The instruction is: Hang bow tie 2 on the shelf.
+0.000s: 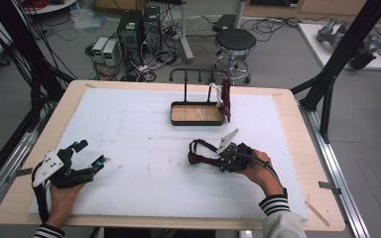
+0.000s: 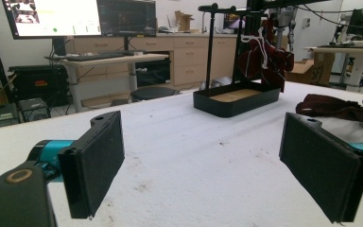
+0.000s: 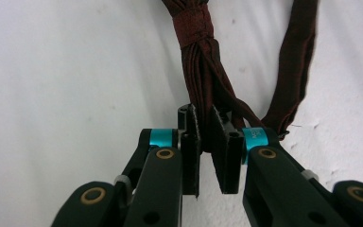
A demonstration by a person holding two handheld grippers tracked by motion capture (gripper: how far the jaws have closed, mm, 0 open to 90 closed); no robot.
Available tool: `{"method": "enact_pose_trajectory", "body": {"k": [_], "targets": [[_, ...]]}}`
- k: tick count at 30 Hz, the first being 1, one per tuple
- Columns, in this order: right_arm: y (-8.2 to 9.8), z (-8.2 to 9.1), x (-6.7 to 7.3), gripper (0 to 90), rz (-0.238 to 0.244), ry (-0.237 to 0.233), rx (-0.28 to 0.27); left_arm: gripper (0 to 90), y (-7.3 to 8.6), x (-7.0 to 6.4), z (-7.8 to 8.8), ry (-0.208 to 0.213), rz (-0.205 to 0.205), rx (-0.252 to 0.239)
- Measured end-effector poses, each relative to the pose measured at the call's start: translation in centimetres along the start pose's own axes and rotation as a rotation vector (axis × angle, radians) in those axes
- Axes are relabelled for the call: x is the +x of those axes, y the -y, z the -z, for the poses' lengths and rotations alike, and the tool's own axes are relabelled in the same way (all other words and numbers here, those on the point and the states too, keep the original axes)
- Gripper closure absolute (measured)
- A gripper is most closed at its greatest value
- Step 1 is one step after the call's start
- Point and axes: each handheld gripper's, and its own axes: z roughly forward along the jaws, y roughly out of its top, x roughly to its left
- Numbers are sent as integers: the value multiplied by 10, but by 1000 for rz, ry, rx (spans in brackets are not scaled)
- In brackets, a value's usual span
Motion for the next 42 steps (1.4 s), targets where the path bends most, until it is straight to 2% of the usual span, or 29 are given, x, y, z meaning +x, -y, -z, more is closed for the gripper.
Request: {"method": "enact_pose_trajectory", "body": {"k": [3,5,7,10,13,20,25,28,31,34,42], "targets": [[0,2,0,829,-10,6,-38,151,0,0,0,0,0,0],[1,4,-1,828,-34,-7,-72,151,0,0,0,0,0,0],[1,5,-1,828,-64,4,-80,151,0,0,0,0,0,0],[0,8,0,828,-72,14,-113,151,0,0,0,0,-1,0],[-1,13,0,828,-86,26,-159,151,0,0,0,0,-1,0],[-3,23,-1,828,-171,36,-293,151,0,0,0,0,-1,0],[-5,29,-2,828,-232,72,-383,151,0,0,0,0,-1,0],[-5,33,-3,828,-251,94,-427,151,0,0,0,0,0,0],[-5,37,-4,827,-271,136,-490,151,0,0,0,0,-1,0],[-6,40,-4,827,-287,183,-529,151,0,0,0,-1,-1,0],[-11,44,-2,827,-326,259,-611,151,0,0,0,0,-1,0]]}}
